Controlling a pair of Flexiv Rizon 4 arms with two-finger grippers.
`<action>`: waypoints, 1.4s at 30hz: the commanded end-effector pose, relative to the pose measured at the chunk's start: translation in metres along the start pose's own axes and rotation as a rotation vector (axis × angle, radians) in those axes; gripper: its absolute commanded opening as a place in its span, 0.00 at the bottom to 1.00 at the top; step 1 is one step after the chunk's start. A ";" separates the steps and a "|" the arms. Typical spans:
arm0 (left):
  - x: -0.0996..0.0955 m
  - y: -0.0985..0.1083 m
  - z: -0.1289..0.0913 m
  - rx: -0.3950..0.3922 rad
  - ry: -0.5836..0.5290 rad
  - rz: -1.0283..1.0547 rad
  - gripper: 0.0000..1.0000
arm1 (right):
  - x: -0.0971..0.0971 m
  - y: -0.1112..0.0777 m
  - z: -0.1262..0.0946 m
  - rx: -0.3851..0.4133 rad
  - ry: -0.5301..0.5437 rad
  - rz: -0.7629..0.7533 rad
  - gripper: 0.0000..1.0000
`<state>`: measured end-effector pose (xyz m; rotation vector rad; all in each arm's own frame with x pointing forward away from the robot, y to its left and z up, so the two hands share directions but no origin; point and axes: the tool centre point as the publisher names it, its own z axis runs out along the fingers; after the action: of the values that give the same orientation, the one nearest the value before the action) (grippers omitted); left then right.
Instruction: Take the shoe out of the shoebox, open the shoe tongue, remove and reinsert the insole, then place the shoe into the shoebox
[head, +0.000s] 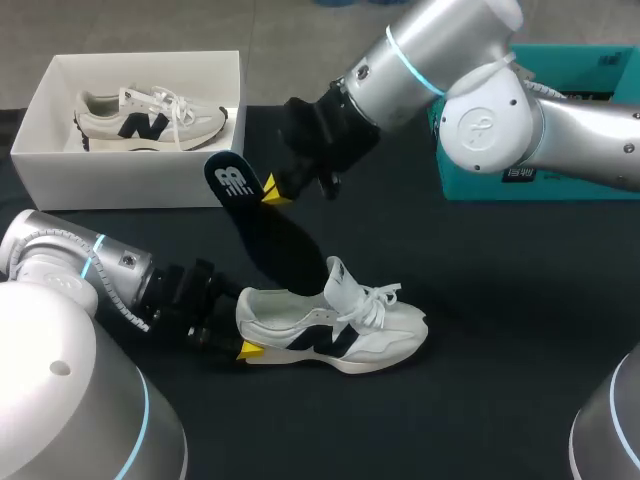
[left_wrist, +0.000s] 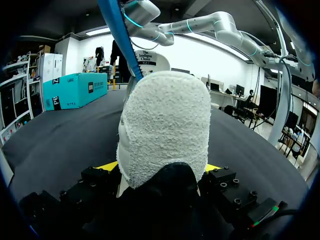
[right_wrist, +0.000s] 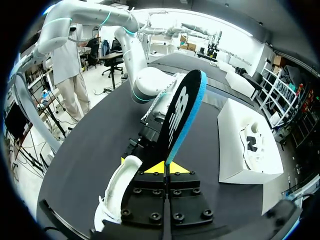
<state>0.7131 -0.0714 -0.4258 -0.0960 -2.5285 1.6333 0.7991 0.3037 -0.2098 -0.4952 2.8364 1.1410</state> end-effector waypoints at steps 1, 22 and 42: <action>0.000 0.001 0.001 -0.001 -0.001 0.000 0.00 | 0.004 0.000 -0.003 0.003 -0.005 0.000 0.00; 0.000 0.001 0.001 -0.001 -0.001 0.000 0.00 | 0.004 0.000 -0.003 0.003 -0.005 0.000 0.00; 0.000 0.001 0.001 -0.001 -0.001 0.000 0.00 | 0.020 0.049 -0.136 -0.225 -0.128 0.080 0.00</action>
<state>0.7131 -0.0714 -0.4258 -0.0961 -2.5285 1.6333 0.7870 0.2691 -0.0928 -0.3235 2.6710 1.4564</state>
